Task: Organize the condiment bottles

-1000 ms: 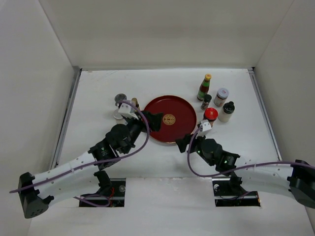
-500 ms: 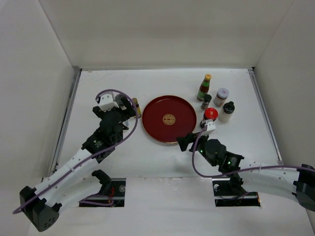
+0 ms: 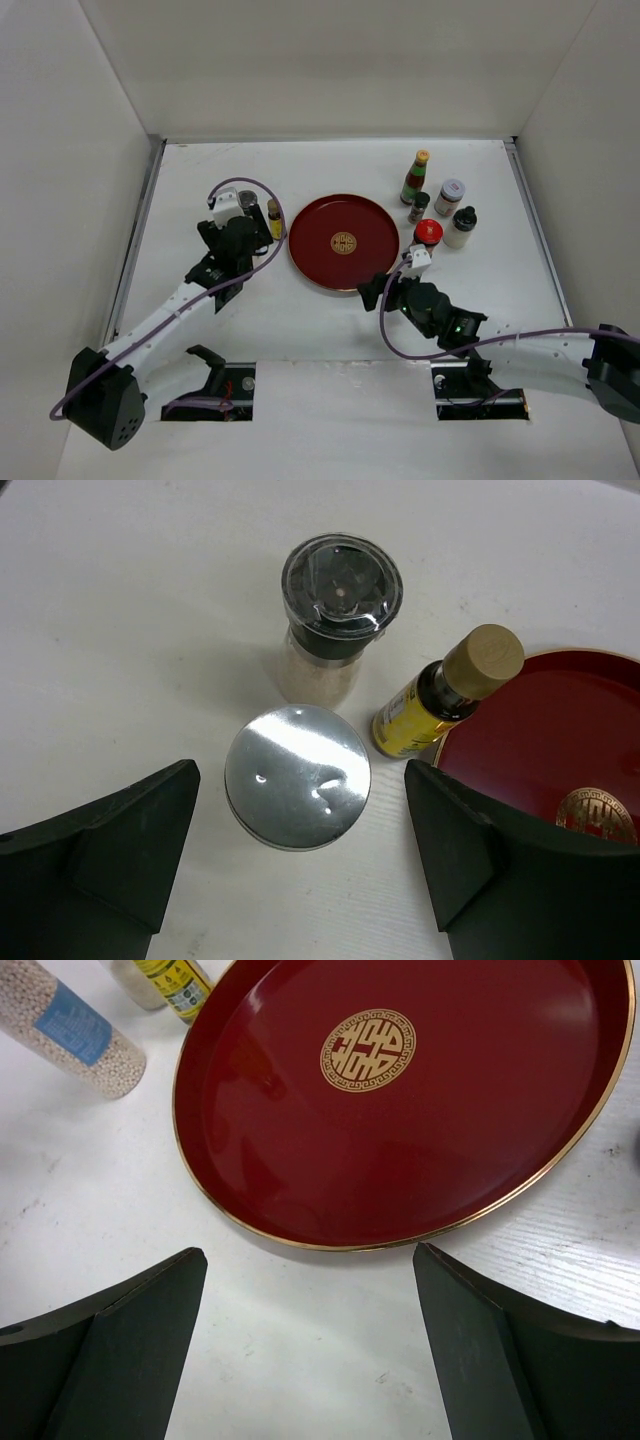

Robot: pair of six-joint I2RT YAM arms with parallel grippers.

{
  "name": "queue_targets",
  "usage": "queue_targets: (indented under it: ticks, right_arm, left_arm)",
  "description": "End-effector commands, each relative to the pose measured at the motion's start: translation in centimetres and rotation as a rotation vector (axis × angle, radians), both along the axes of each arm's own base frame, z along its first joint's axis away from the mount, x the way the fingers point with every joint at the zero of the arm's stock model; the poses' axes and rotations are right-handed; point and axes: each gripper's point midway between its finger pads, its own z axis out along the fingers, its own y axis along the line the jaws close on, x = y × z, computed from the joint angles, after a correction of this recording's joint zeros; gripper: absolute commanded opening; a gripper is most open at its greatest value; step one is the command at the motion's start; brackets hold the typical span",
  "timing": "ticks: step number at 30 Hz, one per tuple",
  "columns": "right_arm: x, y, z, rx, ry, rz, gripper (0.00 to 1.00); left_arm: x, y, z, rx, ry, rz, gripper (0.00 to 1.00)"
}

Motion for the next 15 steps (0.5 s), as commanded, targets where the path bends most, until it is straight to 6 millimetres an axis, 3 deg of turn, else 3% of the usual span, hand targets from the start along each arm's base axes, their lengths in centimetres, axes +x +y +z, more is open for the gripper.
queue_targets:
  ticks: [1,6,9,11,15]
  right_arm:
    - [0.3,0.7,1.8,0.041,-0.038,0.001,0.91]
    - [0.2,0.5,1.8,0.044,-0.039,-0.001,0.92]
    - [0.2,0.4,1.9,0.051,-0.044,-0.004,0.92]
    - [0.1,0.5,1.9,0.055,-0.042,0.001,0.92]
    - [0.2,0.3,2.2,0.057,-0.05,-0.006,0.92]
  left_arm:
    - [1.1,-0.4,0.1,-0.036,-0.029,0.004,0.82]
    - [2.0,-0.3,-0.9,-0.036,-0.025,0.017,0.72]
    - [2.0,0.0,-1.2,-0.033,-0.023,0.024,0.54]
    - [1.5,0.1,-0.4,-0.047,-0.051,0.021,0.44]
    - [-0.9,-1.1,3.3,-0.077,-0.135,-0.043,0.4]
